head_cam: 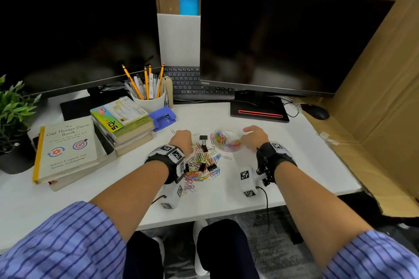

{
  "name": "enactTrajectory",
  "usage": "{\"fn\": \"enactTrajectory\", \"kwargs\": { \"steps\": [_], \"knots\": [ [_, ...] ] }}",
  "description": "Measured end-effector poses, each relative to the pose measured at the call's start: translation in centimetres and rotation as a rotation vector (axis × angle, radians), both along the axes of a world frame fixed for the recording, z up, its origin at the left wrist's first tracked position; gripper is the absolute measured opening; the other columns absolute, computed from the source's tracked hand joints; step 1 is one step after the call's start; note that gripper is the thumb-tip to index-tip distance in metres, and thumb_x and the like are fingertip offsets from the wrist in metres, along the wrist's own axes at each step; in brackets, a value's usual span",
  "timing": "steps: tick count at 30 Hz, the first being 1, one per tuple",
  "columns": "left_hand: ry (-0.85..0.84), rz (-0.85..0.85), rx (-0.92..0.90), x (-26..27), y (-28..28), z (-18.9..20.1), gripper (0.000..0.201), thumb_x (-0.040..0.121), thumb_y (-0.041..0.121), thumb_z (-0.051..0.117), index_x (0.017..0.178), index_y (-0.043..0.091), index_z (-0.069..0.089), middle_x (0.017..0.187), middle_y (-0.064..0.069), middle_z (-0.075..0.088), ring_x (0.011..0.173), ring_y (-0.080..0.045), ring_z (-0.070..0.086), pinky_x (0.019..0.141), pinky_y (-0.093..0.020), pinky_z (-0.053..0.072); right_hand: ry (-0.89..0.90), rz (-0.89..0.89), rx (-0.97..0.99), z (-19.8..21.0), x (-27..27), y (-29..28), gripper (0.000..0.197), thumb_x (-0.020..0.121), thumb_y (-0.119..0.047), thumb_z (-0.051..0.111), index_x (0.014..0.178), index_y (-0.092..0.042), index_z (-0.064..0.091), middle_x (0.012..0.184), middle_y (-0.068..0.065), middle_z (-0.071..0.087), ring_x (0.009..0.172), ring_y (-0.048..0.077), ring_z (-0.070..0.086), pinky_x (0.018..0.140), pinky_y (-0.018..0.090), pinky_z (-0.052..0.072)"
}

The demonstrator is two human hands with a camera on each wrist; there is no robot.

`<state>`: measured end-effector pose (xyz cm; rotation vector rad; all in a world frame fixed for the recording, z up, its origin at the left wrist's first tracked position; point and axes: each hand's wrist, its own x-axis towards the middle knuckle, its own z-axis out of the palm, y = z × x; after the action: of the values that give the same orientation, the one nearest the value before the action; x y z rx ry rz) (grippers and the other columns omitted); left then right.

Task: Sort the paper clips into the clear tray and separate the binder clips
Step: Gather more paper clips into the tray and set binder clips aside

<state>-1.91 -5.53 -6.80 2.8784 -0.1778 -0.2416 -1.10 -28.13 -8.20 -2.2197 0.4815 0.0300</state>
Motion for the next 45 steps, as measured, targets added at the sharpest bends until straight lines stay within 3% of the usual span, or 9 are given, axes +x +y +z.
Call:
{"fn": "enactTrajectory", "kwargs": {
  "steps": [3,6,10,14,20,29,37,41,45],
  "knots": [
    [-0.020,0.024,-0.110,0.7,-0.4,0.7,0.026,0.087,0.013,0.062,0.106,-0.003,0.065,0.114,-0.018,0.065,0.106,-0.032,0.061,0.089,-0.035,0.051,-0.046,-0.009,0.093,-2.0,-0.1,0.0,0.037,0.084,-0.013,0.062,0.121,-0.013,0.059,0.119,0.013,0.065,0.099,0.028,0.062,0.096,0.037,0.050],
    [-0.060,-0.014,-0.252,0.9,-2.0,1.9,0.013,0.085,0.009,0.062,0.091,0.001,0.071,0.099,-0.017,0.068,0.095,-0.030,0.063,0.089,-0.036,0.053,-0.121,-0.071,0.169,-2.9,-0.5,0.6,0.034,0.083,-0.016,0.060,0.117,-0.015,0.063,0.108,0.010,0.068,0.077,0.024,0.060,0.088,0.032,0.051],
    [-0.067,-0.084,-0.390,0.9,-5.2,2.7,0.019,0.085,0.009,0.063,0.101,0.000,0.071,0.113,-0.014,0.069,0.107,-0.027,0.062,0.087,-0.029,0.049,-0.187,-0.095,0.166,-3.5,-1.2,1.0,0.028,0.084,-0.017,0.061,0.112,-0.016,0.064,0.095,0.002,0.062,0.087,0.020,0.057,0.084,0.025,0.045],
    [-0.048,-0.184,-0.363,1.0,-8.2,2.6,0.022,0.088,0.007,0.058,0.106,0.001,0.069,0.118,-0.012,0.066,0.111,-0.027,0.060,0.092,-0.028,0.047,-0.235,-0.119,0.233,-3.9,-1.4,0.9,0.016,0.082,-0.020,0.062,0.098,-0.022,0.064,0.087,0.002,0.064,0.088,0.028,0.066,0.088,0.042,0.055],
    [-0.033,-0.268,-0.227,1.4,-9.4,1.5,0.022,0.086,0.015,0.062,0.101,0.001,0.071,0.108,-0.014,0.070,0.102,-0.027,0.064,0.091,-0.033,0.052,-0.269,-0.124,0.231,-3.8,-1.4,1.3,0.013,0.083,-0.019,0.062,0.095,-0.019,0.066,0.071,-0.010,0.057,0.092,0.026,0.065,0.089,0.045,0.054],
    [-0.042,-0.344,-0.179,1.6,-9.2,1.3,0.019,0.084,0.002,0.059,0.094,0.003,0.075,0.103,-0.009,0.073,0.100,-0.024,0.066,0.086,-0.025,0.050,-0.311,-0.127,0.202,-3.6,-1.8,1.4,0.017,0.083,-0.016,0.061,0.099,-0.013,0.067,0.069,-0.011,0.056,0.082,0.021,0.061,0.086,0.041,0.054],
    [-0.080,-0.205,-0.333,1.5,-6.8,2.0,0.024,0.086,-0.003,0.054,0.101,0.005,0.072,0.114,-0.011,0.068,0.107,-0.025,0.062,0.093,-0.027,0.048,-0.339,-0.174,0.214,-3.4,-2.0,1.6,0.019,0.087,-0.022,0.062,0.100,-0.009,0.064,0.084,0.005,0.063,0.080,0.027,0.065,0.078,0.040,0.058],
    [-0.028,-0.087,-0.254,1.3,-3.1,2.2,0.028,0.086,-0.001,0.055,0.111,0.003,0.068,0.122,-0.014,0.063,0.114,-0.028,0.057,0.095,-0.029,0.044,-0.371,-0.216,0.275,-3.0,-2.4,1.7,0.019,0.090,-0.021,0.059,0.096,-0.003,0.062,0.085,0.014,0.066,0.061,0.022,0.060,0.044,0.005,0.044],
    [0.174,-0.057,-0.004,0.3,0.3,1.5,0.042,0.085,0.014,0.063,0.124,0.005,0.052,0.131,-0.015,0.051,0.118,-0.029,0.051,0.096,-0.035,0.045,-0.300,-0.239,0.153,-3.0,-2.7,2.0,0.018,0.091,-0.010,0.044,0.090,-0.004,0.061,0.077,0.017,0.069,0.056,0.020,0.058,0.039,0.004,0.036]
  ]
}}
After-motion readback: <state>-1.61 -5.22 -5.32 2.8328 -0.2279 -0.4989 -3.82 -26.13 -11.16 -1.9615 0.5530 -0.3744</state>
